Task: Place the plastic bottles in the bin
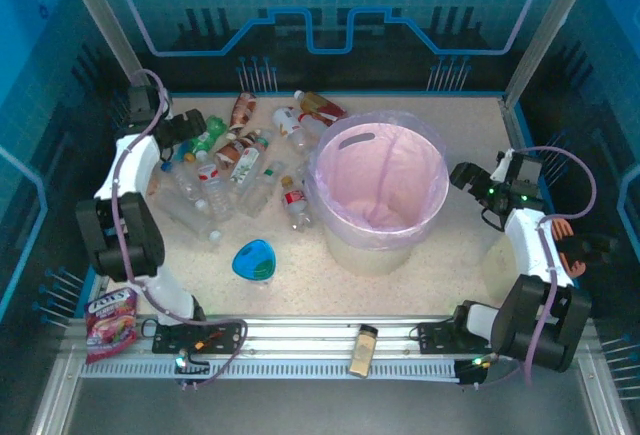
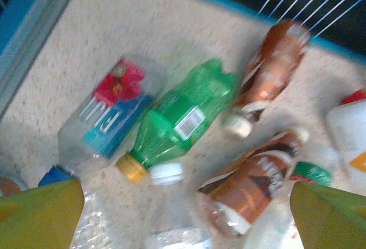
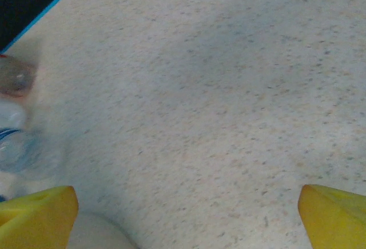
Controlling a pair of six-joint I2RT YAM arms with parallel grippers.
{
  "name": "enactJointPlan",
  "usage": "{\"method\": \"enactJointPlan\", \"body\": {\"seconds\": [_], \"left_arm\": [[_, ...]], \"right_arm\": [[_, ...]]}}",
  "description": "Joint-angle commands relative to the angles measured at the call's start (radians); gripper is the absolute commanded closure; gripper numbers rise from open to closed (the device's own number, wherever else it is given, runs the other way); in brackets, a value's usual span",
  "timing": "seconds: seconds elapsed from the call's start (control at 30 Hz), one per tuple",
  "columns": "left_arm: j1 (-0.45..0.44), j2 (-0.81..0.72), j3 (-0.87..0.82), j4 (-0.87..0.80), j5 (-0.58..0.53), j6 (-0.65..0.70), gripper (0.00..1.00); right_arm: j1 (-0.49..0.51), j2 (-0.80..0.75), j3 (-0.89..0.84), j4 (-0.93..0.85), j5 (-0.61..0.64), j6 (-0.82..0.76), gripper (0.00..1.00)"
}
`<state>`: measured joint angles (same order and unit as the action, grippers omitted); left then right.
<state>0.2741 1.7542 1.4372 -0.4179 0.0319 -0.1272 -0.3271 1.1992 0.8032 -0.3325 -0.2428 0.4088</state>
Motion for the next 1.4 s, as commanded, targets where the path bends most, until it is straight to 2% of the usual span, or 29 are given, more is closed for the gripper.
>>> {"method": "enactJointPlan", "body": {"seconds": [0.0, 0.13, 0.33, 0.5, 0.73, 1.1, 1.37], "left_arm": [[0.044, 0.082, 0.113, -0.166, -0.011, 0.043, 0.09], [0.088, 0.210, 0.249, -0.241, -0.022, 0.094, 0.10], [0.097, 0.334, 0.368, -0.292, -0.007, 0.140, 0.10], [0.097, 0.404, 0.406, -0.320, 0.037, 0.176, 0.13], [0.097, 0.506, 0.504, -0.345, 0.014, 0.223, 0.19], [0.079, 0.670, 0.678, -0.397, 0.026, 0.229, 0.24], [0.056, 0.683, 0.680, -0.383, -0.008, 0.217, 0.42]], "right_arm": [[-0.022, -0.042, 0.056, -0.135, -0.134, -0.047, 0.00], [-0.030, -0.055, 0.071, -0.178, -0.176, -0.059, 0.00], [-0.034, -0.076, 0.137, -0.240, -0.174, -0.068, 0.00], [-0.059, -0.130, 0.208, -0.299, -0.179, -0.061, 0.00], [-0.081, -0.179, 0.312, -0.373, -0.263, -0.040, 0.00], [-0.082, -0.201, 0.355, -0.425, -0.279, -0.041, 0.00], [-0.082, -0.209, 0.392, -0.457, -0.281, -0.057, 0.00]]}}
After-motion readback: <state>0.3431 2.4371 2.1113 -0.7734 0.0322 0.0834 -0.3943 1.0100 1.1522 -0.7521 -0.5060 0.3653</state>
